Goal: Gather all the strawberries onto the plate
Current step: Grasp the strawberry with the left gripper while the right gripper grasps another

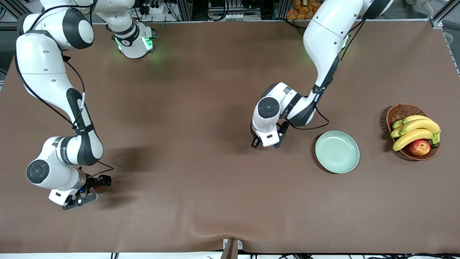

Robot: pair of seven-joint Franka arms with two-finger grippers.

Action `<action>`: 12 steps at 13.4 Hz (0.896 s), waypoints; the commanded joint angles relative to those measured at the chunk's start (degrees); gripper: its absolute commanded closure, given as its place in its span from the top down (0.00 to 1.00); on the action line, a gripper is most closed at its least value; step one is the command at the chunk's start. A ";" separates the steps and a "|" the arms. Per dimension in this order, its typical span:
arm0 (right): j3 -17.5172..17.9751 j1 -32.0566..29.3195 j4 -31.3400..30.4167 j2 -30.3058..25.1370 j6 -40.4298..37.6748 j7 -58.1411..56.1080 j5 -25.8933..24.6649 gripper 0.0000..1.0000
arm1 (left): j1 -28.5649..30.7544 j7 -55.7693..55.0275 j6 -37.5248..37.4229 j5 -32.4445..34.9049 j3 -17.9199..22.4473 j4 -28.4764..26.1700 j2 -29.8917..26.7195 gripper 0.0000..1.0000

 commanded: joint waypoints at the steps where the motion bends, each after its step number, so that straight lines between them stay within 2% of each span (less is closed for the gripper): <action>1: 1.07 -1.19 0.20 0.25 0.98 -1.75 0.52 1.00 | -0.16 -1.45 1.03 1.42 0.27 -0.29 0.24 0.51; 2: 1.07 -1.89 0.20 0.25 1.07 -1.75 0.78 1.00 | -0.08 -1.44 1.03 1.42 0.35 -0.03 0.42 0.39; 4: 1.07 -2.16 0.20 0.25 1.16 -1.75 0.87 1.00 | -0.07 -0.57 1.03 1.69 0.44 0.15 0.42 0.00; 8: 1.07 -2.16 0.20 0.34 1.16 -1.75 0.43 1.00 | 1.50 1.96 0.25 3.80 0.62 0.24 -1.33 0.00; 12: 1.07 -2.25 0.20 0.69 2.21 -1.75 0.43 1.00 | 9.04 15.22 -10.45 3.97 0.36 0.24 -7.56 0.00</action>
